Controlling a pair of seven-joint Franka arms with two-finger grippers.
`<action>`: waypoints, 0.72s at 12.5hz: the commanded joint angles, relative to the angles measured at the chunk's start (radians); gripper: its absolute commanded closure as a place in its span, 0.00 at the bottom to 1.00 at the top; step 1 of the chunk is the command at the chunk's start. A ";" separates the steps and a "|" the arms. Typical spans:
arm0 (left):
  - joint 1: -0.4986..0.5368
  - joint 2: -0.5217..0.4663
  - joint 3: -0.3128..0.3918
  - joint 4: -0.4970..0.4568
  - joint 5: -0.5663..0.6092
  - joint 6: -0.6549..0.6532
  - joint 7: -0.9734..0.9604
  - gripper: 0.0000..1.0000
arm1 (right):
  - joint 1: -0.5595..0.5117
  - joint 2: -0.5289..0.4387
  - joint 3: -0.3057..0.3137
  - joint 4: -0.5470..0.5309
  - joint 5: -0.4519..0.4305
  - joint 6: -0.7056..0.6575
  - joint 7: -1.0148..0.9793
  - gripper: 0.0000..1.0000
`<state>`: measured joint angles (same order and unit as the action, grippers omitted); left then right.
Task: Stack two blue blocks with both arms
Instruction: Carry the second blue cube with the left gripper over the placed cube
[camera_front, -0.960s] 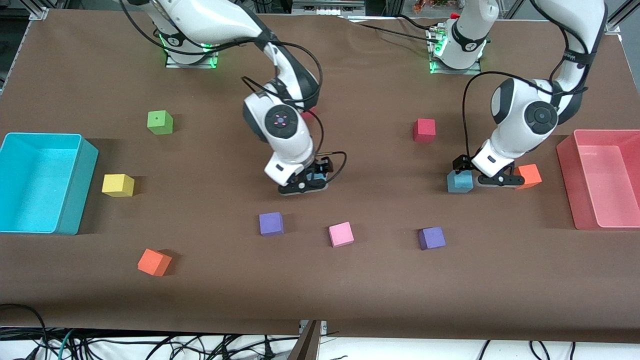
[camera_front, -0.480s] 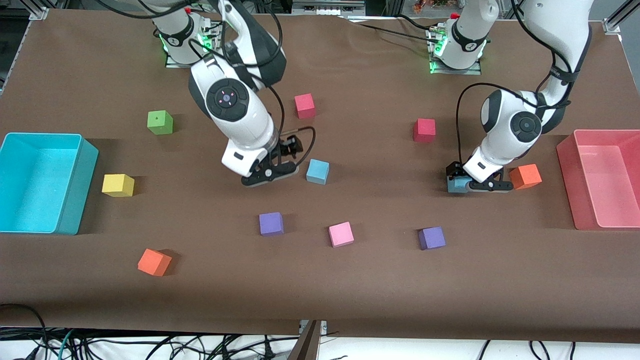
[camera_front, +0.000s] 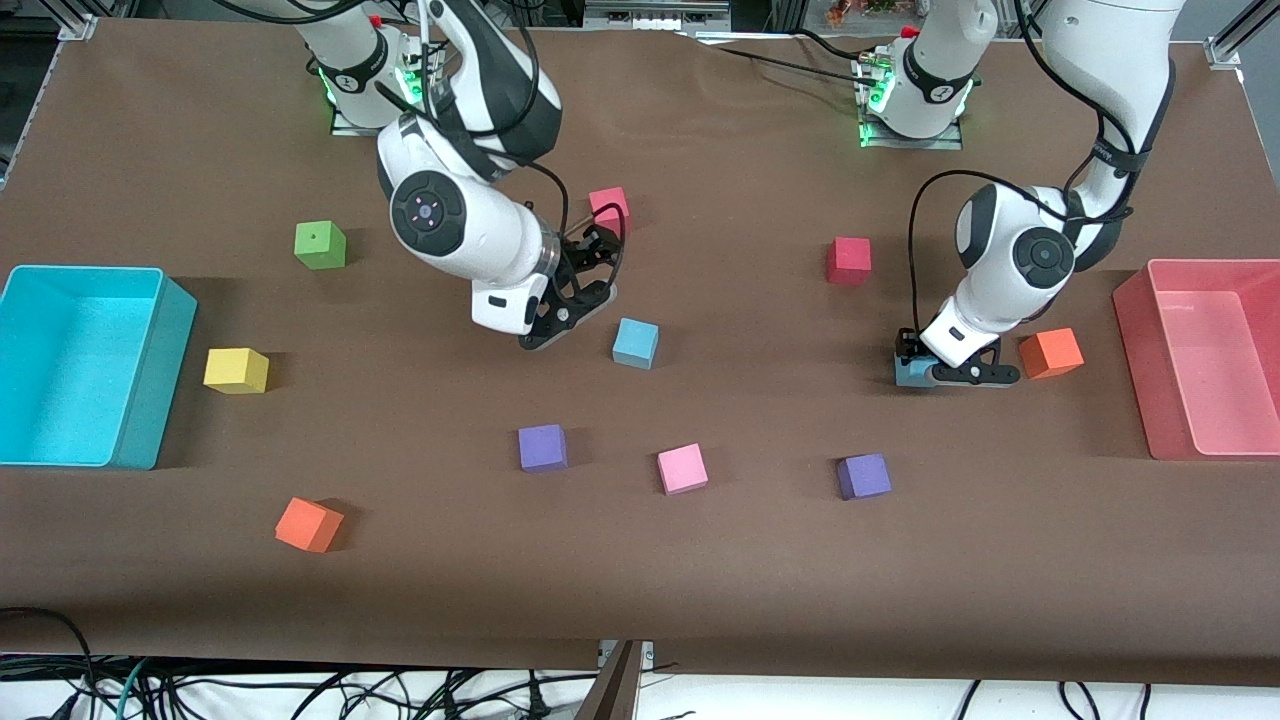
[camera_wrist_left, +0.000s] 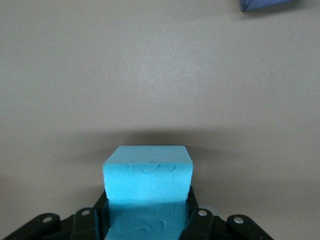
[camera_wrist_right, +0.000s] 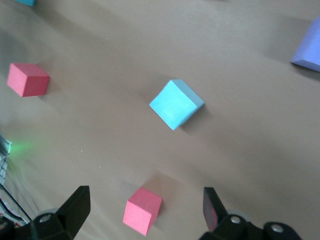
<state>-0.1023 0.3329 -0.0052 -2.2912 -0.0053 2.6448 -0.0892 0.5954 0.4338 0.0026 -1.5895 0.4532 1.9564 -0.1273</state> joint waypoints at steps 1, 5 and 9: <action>-0.005 -0.075 0.002 0.009 0.011 -0.069 0.016 1.00 | -0.005 -0.066 0.002 -0.191 0.151 0.166 -0.168 0.00; -0.022 -0.167 -0.050 0.163 -0.011 -0.364 -0.013 1.00 | 0.018 -0.011 0.002 -0.345 0.414 0.459 -0.508 0.00; -0.083 -0.155 -0.134 0.381 -0.061 -0.587 -0.194 1.00 | 0.098 0.091 0.003 -0.359 0.671 0.718 -0.829 0.00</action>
<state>-0.1479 0.1498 -0.1157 -1.9978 -0.0499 2.1190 -0.2047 0.6569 0.5030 0.0053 -1.9380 1.0375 2.5786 -0.8418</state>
